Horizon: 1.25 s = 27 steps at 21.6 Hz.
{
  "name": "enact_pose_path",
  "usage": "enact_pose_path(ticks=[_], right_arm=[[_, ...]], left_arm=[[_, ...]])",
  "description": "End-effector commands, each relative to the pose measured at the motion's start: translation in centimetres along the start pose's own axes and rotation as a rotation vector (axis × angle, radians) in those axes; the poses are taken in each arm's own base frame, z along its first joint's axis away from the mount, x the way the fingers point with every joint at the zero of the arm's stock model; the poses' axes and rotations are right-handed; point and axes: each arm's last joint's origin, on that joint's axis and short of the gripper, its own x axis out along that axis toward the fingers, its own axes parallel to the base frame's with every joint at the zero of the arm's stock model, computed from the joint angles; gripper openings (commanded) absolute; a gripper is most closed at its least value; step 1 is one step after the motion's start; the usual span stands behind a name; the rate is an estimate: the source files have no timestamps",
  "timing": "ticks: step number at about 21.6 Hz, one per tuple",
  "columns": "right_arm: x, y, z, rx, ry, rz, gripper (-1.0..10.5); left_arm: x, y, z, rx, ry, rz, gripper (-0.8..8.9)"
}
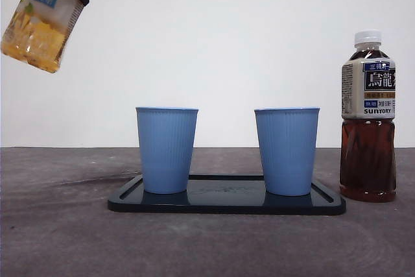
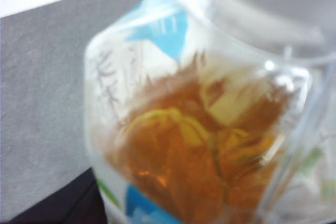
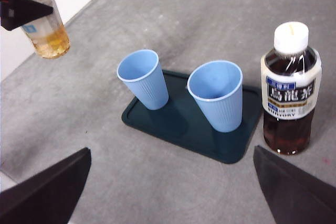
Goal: Pour the drink into the cup
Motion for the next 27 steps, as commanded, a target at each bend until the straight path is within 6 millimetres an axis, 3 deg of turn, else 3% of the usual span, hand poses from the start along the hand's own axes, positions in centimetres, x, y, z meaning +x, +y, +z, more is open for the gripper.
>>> enact_pose_path(ticks=[1, 4, 8, 13, 21, 27], right_arm=[[-0.3, 0.2, 0.2, -0.015, -0.004, 0.005, 4.9], [-0.3, 0.2, 0.2, -0.015, -0.001, 0.005, 4.9], [-0.3, 0.1, 0.2, -0.015, -0.007, -0.018, 4.9], [-0.3, 0.1, 0.2, -0.015, -0.008, -0.02, 4.9], [-0.3, 0.1, 0.2, -0.009, -0.007, -0.021, 4.9], [-0.3, 0.0, 0.3, -0.007, -0.013, -0.048, 4.9]], left_arm=[[0.5, 0.1, -1.4, -0.067, -0.082, -0.013, 2.2], [1.4, 0.2, -3.4, -0.141, -0.132, -0.079, 2.2], [4.3, -0.1, -6.8, -0.193, -0.172, -0.108, 2.21], [7.0, -0.4, -9.3, -0.23, -0.221, -0.11, 2.2], [10.7, -1.8, -10.5, -0.263, -0.196, -0.135, 2.17], [11.5, -2.0, -10.9, -0.283, -0.172, -0.135, 2.17]])
